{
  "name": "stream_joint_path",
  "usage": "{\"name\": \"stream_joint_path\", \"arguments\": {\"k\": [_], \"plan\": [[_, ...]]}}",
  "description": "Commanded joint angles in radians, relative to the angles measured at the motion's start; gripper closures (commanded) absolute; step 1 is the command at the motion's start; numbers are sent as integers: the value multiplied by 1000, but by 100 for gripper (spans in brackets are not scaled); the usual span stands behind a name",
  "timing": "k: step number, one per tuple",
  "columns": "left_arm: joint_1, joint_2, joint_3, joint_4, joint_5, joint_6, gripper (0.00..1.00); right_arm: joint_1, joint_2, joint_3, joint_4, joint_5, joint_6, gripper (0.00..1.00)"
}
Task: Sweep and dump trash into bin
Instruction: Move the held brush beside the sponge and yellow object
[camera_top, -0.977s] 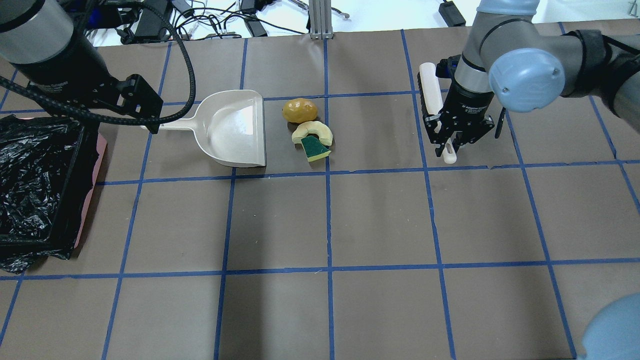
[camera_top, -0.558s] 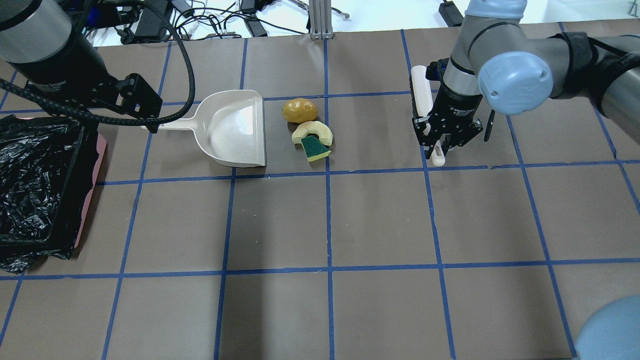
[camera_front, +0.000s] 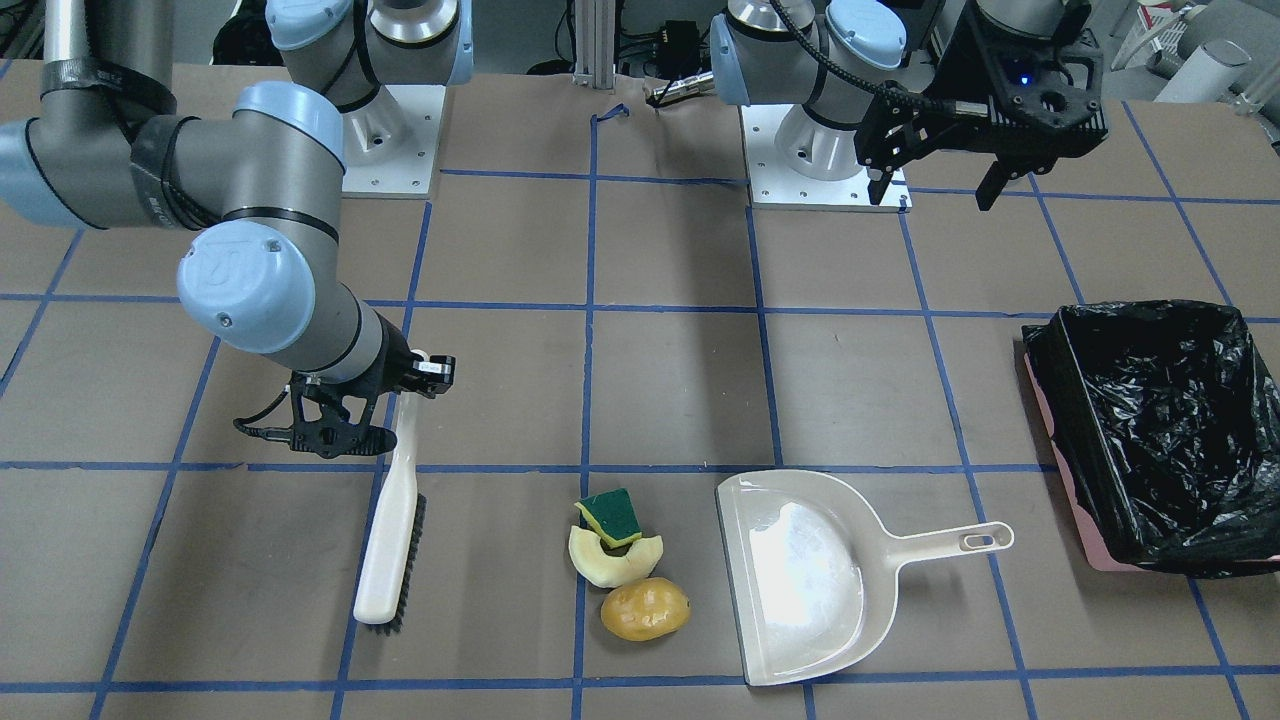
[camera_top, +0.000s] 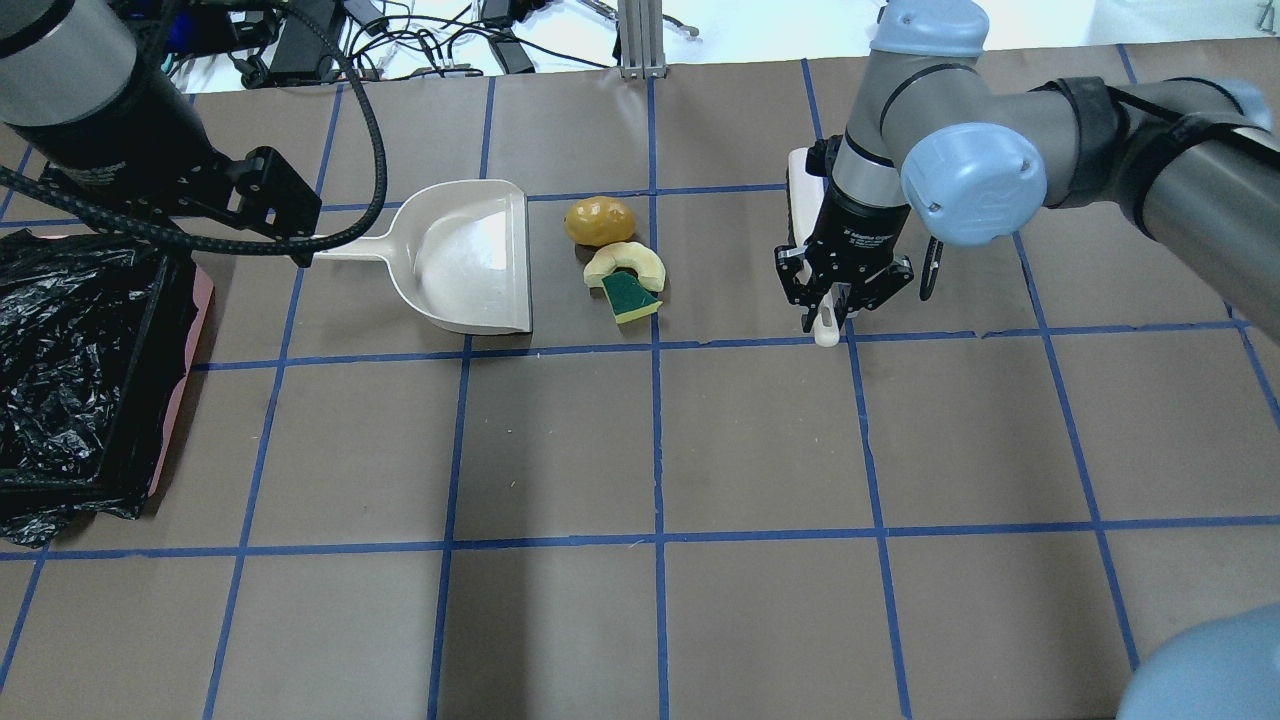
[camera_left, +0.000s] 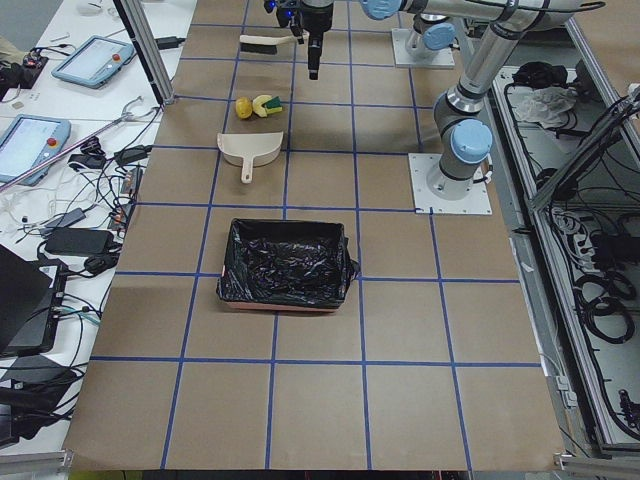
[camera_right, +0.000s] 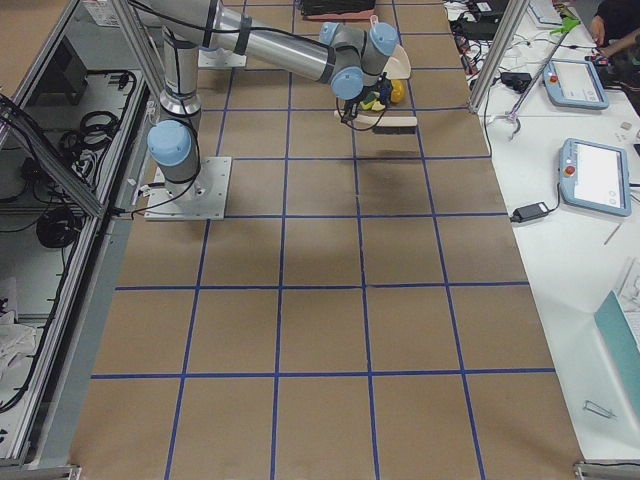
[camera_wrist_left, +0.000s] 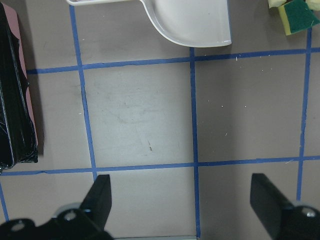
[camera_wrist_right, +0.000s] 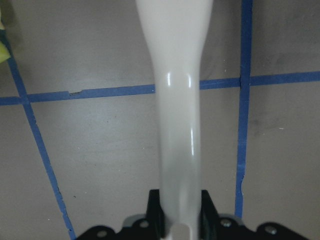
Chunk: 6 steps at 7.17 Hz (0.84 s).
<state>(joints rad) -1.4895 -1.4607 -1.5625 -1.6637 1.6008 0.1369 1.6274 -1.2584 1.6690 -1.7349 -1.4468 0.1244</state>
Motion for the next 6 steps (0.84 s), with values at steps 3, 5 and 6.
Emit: {"name": "stream_joint_path", "arguments": {"k": [3, 5, 6], "plan": [[0, 10, -4, -4, 1, 0, 0, 55, 1, 0, -6, 20, 70, 100], [0, 14, -5, -13, 2, 1, 0, 68, 16, -3, -8, 20, 70, 100], [0, 14, -5, -13, 2, 1, 0, 83, 17, -5, -8, 22, 90, 100]]}}
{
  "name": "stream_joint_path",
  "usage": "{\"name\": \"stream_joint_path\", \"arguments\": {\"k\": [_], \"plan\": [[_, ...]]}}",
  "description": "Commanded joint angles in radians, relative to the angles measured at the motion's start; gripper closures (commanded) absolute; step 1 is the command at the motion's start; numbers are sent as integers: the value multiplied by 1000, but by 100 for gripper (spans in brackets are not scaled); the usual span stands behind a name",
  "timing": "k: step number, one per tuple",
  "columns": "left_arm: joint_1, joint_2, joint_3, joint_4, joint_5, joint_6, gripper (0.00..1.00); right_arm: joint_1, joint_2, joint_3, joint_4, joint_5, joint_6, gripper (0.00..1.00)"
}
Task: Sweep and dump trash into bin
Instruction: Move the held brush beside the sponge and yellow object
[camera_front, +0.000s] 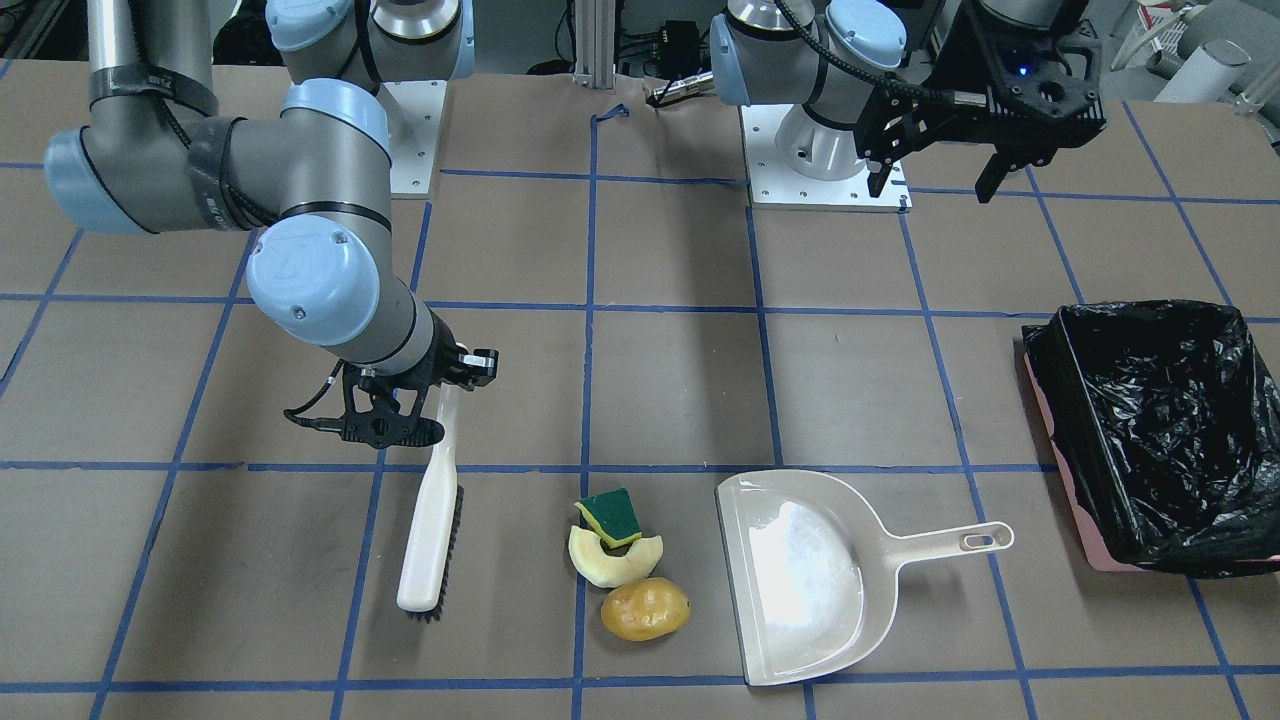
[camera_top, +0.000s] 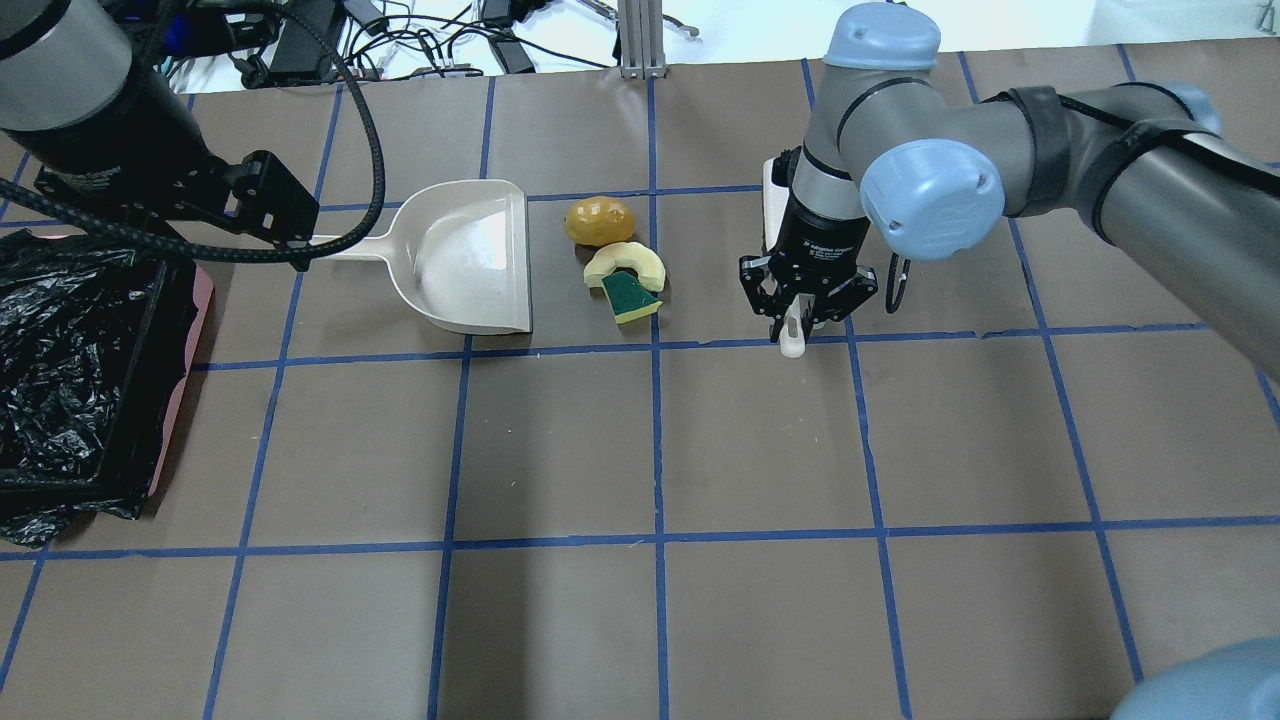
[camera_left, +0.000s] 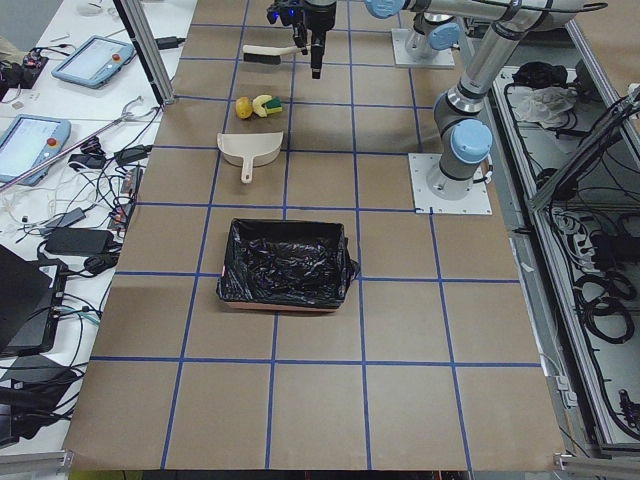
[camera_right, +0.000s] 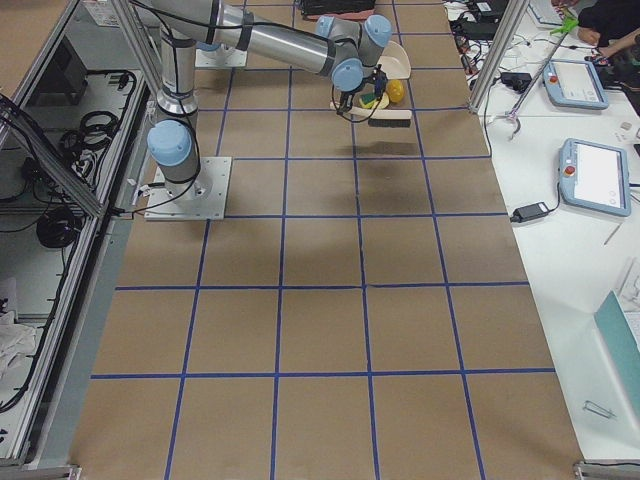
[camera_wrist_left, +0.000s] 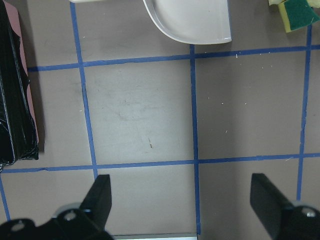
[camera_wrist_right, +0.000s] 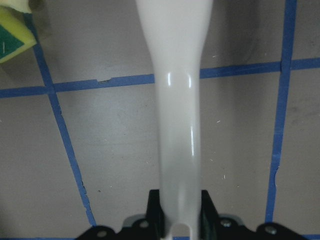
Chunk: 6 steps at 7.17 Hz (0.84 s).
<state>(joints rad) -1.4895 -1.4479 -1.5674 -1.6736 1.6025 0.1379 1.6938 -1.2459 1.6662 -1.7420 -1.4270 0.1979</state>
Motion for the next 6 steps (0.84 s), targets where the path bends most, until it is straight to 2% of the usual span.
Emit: {"name": "stream_joint_path", "arguments": {"k": [1, 3, 6], "plan": [[0, 3, 0, -3, 1, 0, 0, 27, 6, -3, -2, 2, 37, 100], [0, 3, 0, -3, 1, -1, 0, 37, 17, -3, -4, 35, 40, 100], [0, 1, 0, -2, -1, -1, 0, 40, 26, -6, -21, 36, 40, 100]]}}
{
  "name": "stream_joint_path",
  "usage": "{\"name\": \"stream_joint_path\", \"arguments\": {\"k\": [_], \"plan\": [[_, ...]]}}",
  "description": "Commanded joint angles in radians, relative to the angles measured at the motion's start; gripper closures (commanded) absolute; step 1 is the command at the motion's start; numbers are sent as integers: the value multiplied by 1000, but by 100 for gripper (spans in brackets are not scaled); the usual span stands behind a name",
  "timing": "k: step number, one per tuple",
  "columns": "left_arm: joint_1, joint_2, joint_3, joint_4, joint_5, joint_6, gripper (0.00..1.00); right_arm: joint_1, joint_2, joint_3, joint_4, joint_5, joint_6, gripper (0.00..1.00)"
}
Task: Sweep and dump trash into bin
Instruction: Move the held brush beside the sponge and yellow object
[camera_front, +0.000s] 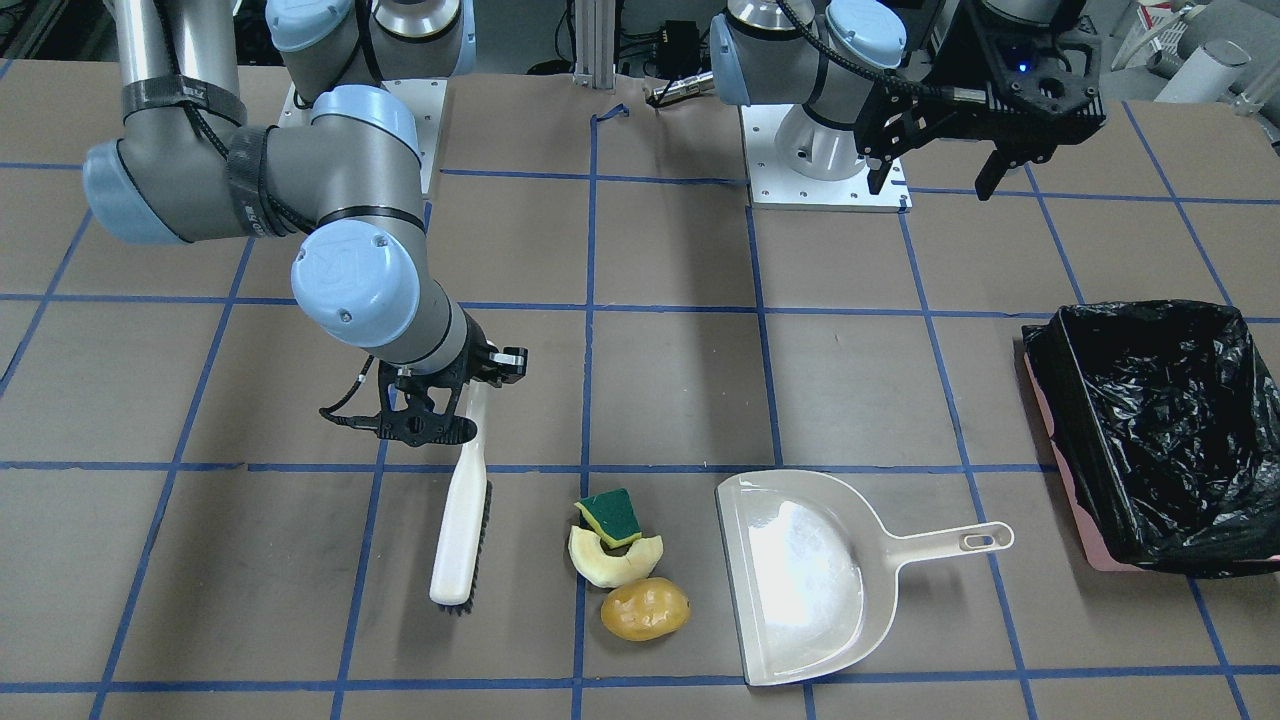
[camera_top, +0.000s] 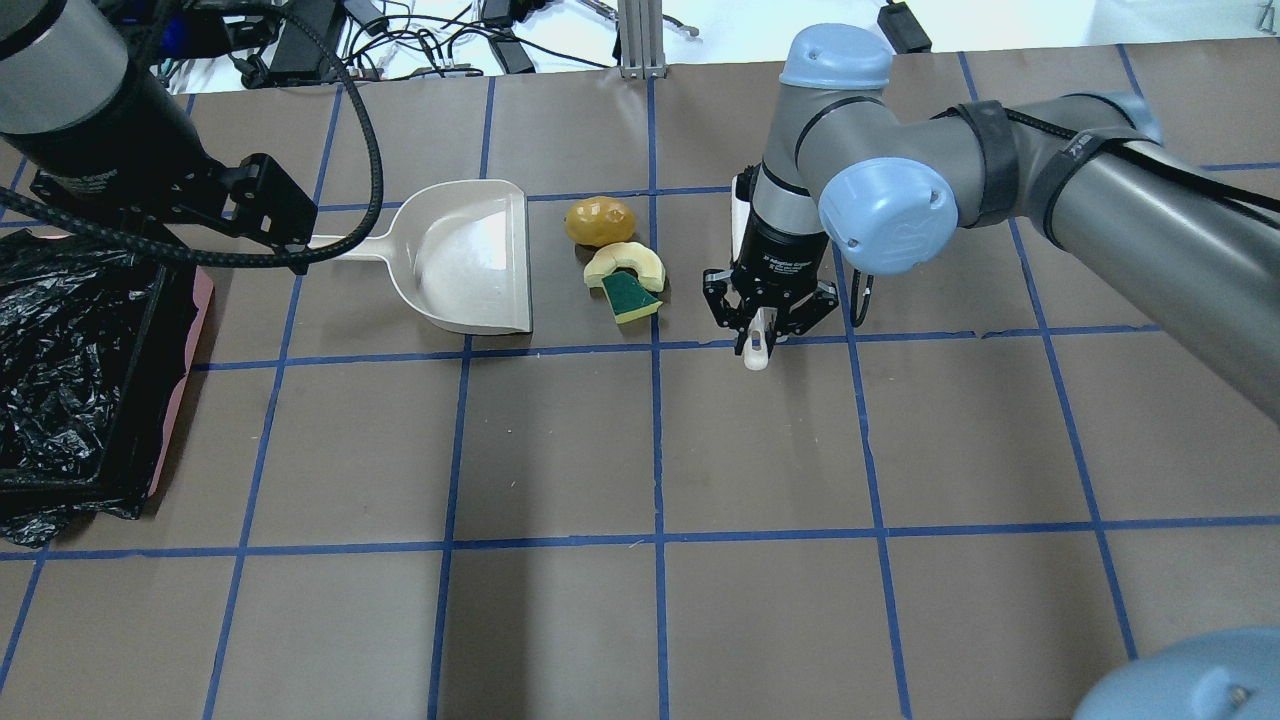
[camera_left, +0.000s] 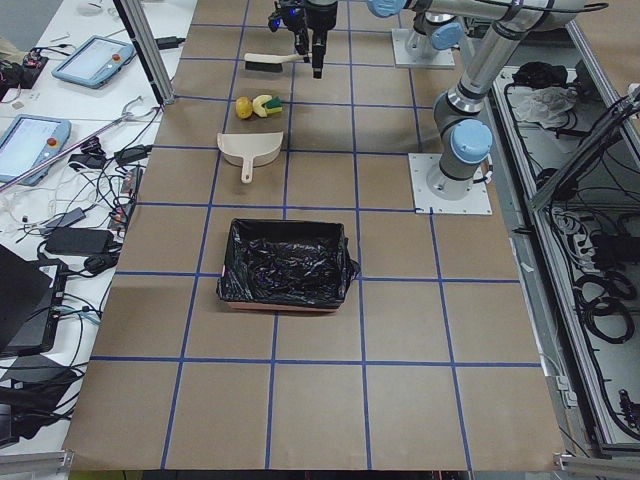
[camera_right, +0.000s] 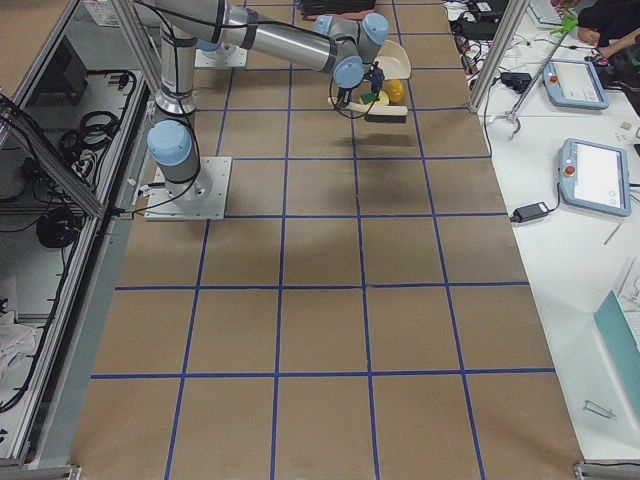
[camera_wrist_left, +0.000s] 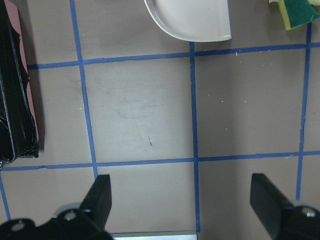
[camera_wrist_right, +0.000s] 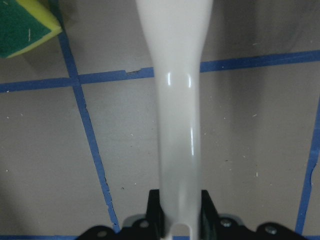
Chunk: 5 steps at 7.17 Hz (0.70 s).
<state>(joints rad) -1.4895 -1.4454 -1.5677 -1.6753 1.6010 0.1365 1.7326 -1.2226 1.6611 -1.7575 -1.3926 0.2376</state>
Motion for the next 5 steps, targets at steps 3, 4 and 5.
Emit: {"name": "stream_joint_path", "arguments": {"k": [3, 4, 5], "plan": [[8, -61, -11, 12, 11, 178, 0, 1, 9, -3, -11, 0, -1, 100], [15, -100, -30, 72, 35, 254, 0, 1, 9, -3, -19, 1, -1, 100], [15, -146, -37, 179, 43, 393, 0, 1, 9, -3, -19, 0, -1, 100]]}}
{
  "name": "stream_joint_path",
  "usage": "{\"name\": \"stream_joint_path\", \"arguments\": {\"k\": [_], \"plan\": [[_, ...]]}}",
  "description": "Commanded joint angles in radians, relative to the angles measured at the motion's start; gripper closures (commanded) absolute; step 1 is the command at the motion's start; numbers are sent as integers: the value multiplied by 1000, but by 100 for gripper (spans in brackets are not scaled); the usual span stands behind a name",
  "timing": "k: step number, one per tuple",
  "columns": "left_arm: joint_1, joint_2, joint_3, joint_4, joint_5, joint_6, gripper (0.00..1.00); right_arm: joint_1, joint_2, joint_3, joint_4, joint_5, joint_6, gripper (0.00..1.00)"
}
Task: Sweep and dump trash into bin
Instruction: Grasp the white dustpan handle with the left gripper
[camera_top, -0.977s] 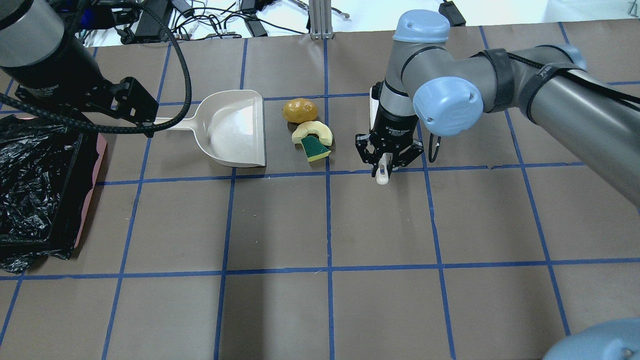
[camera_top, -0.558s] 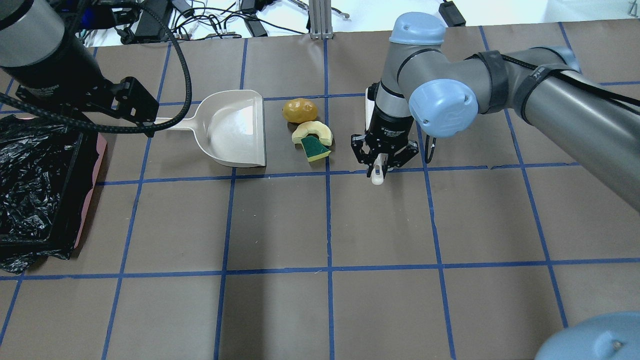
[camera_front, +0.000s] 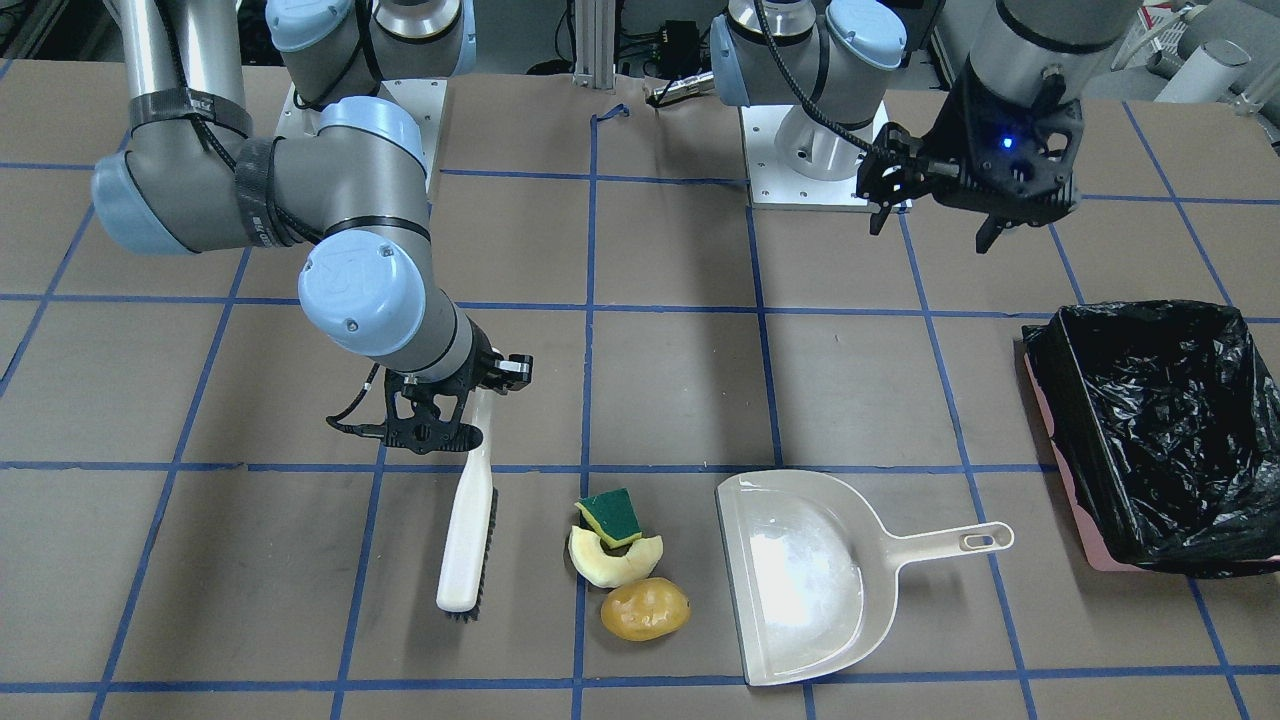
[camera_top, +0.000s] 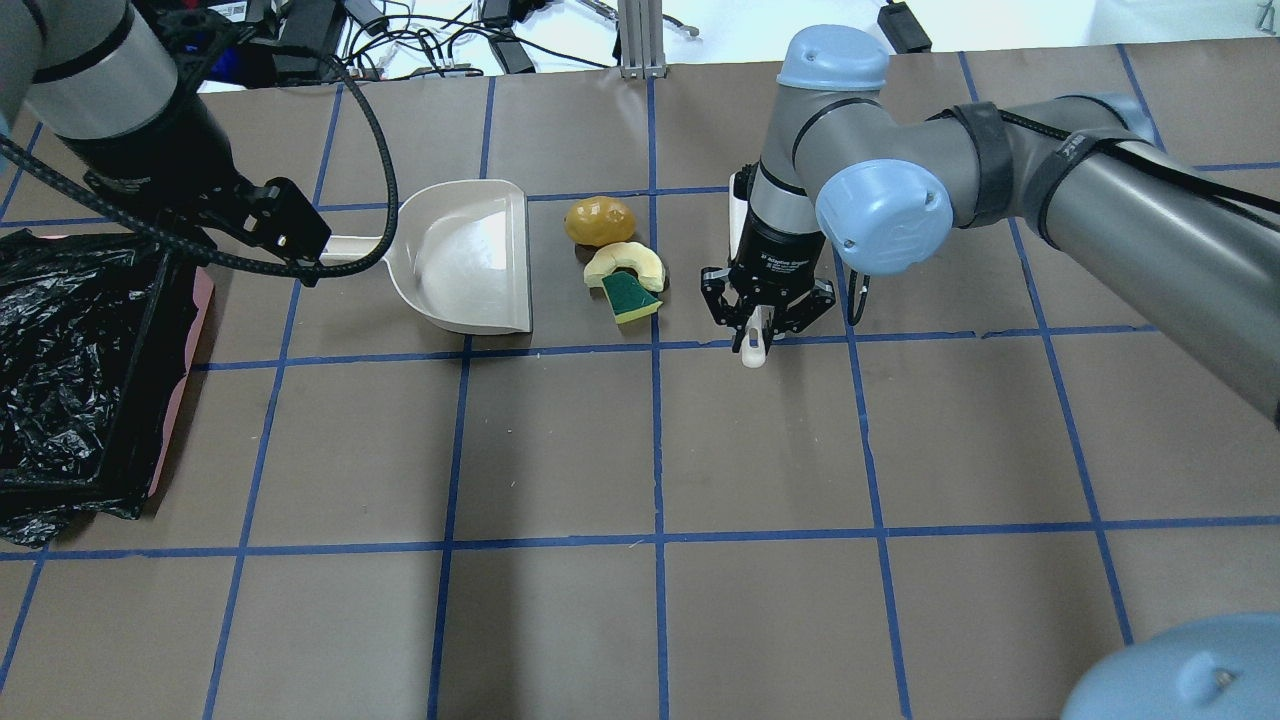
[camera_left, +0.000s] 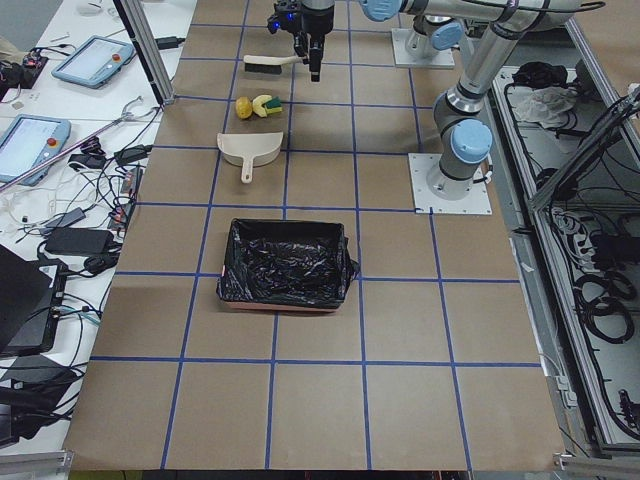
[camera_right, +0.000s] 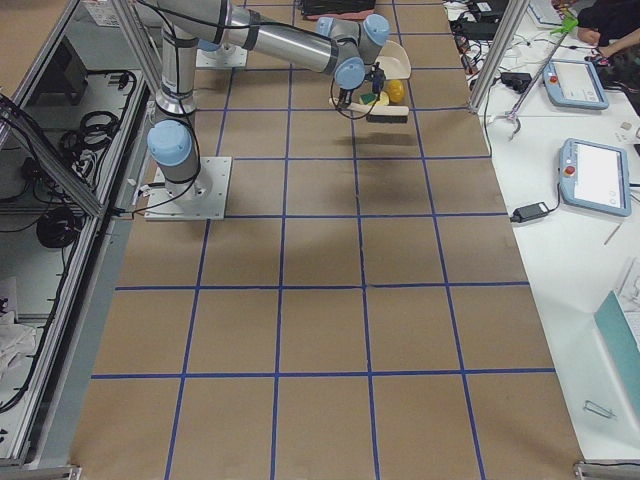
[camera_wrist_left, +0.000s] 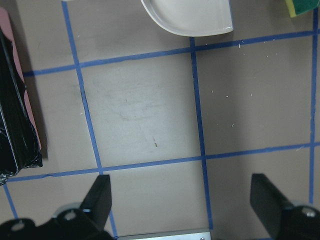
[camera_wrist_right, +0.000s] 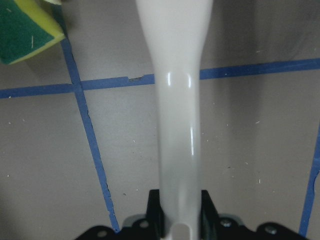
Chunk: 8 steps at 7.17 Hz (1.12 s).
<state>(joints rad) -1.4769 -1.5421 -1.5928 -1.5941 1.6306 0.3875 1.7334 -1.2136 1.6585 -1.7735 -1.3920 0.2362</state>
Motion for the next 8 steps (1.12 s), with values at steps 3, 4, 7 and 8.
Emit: {"name": "stream_joint_path", "arguments": {"k": [3, 4, 7, 8], "plan": [[18, -229, -12, 331, 75, 758, 0, 0, 0, 0, -4, -1, 0, 100], [59, -286, -9, 377, 72, 944, 0, 0, 0, 0, -6, 1, 0, 100], [110, -446, -10, 534, 45, 1383, 1, 0, 0, 0, -7, -1, 0, 100], [110, -492, -7, 602, -9, 1510, 2, 0, 0, 0, -7, 1, 2, 100]]}}
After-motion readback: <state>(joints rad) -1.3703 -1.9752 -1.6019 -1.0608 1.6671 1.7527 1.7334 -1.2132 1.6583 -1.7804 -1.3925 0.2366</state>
